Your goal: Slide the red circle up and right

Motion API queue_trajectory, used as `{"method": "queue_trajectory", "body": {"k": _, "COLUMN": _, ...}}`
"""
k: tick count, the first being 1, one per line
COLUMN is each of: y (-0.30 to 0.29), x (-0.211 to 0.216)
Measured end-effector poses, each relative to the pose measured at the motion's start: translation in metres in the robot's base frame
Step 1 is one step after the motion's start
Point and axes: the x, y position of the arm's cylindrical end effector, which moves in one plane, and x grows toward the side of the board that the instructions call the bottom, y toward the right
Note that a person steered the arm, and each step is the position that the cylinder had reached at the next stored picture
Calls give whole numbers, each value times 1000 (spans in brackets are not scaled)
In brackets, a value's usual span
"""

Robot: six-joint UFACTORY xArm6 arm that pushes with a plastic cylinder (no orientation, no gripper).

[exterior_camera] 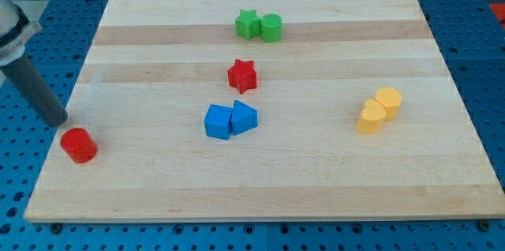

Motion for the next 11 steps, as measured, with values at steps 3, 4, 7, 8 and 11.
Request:
{"method": "queue_trajectory", "body": {"k": 3, "y": 0, "x": 56}}
{"method": "queue_trajectory", "body": {"k": 4, "y": 0, "x": 98}}
{"method": "queue_trajectory", "body": {"k": 7, "y": 62, "x": 58}}
{"method": "queue_trajectory", "body": {"k": 8, "y": 84, "x": 45}}
{"method": "queue_trajectory", "body": {"k": 11, "y": 54, "x": 15}}
